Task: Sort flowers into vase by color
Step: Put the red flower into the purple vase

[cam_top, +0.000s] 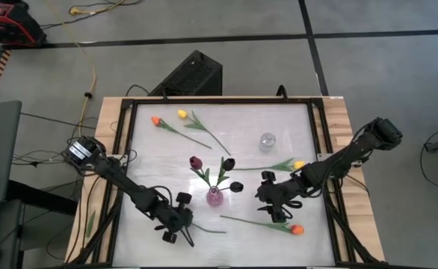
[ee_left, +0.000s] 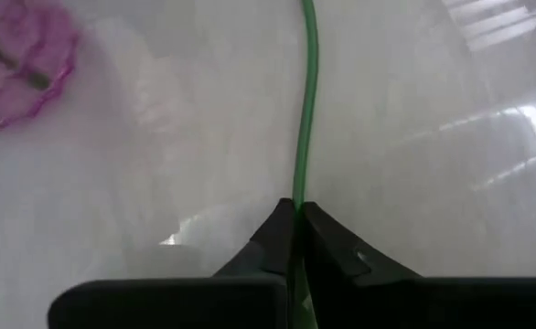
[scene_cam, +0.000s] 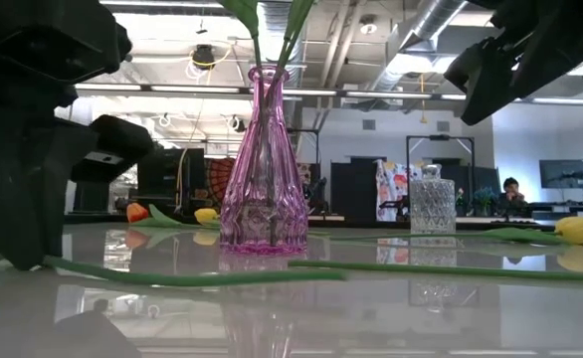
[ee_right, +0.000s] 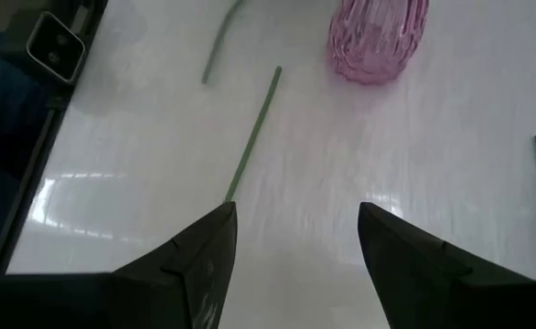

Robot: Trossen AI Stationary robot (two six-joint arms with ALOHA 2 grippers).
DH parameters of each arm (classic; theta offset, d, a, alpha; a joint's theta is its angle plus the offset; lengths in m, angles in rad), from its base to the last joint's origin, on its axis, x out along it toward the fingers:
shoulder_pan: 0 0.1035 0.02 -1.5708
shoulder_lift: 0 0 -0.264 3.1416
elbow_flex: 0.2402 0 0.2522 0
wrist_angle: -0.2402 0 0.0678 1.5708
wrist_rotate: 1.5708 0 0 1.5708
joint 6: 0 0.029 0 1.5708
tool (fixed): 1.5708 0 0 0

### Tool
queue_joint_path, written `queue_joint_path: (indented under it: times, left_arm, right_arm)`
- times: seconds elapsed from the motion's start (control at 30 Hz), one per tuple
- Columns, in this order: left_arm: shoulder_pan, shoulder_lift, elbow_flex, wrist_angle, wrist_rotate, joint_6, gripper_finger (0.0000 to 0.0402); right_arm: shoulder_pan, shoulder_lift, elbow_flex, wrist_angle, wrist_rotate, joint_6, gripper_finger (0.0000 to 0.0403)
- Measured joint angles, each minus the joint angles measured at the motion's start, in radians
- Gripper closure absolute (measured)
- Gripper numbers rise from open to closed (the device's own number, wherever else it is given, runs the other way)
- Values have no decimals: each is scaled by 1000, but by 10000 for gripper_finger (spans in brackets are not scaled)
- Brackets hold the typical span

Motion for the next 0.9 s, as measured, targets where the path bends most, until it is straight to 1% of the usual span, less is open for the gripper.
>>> queue_joint_path:
  times: [0.13, 0.2, 0.27, 0.37, 0.5, 0.67, 0.83, 0.9]
  left_arm:
    - [0, -67, -6, -32, -58, -29, 401]
    - [7, -105, -4, -14, -77, -60, 401]
    - [11, -139, -2, -10, -83, -93, 401]
    - [10, -161, -2, -8, -87, -137, 401]
    - [7, -155, -2, 1, -88, -197, 401]
    - [8, -126, -2, 48, -89, -298, 401]
    - [15, -103, -1, 134, -114, -280, 401]
    - [15, -104, 0, 179, -130, -270, 401]
  right_arm:
    - [0, 2, 0, 70, 0, -9, 147]
    - [1, 3, 0, 87, 0, -41, 147]
    - [5, 3, 0, 110, 0, -91, 147]
    - [10, 3, 0, 162, -1, -105, 147]
    - [10, 3, 0, 251, -3, -105, 147]
    - [40, 21, 1, 352, -2, -106, 147]
    - [81, 126, 1, 500, -2, -116, 147]
    - [91, 179, 15, 518, -1, -115, 147]
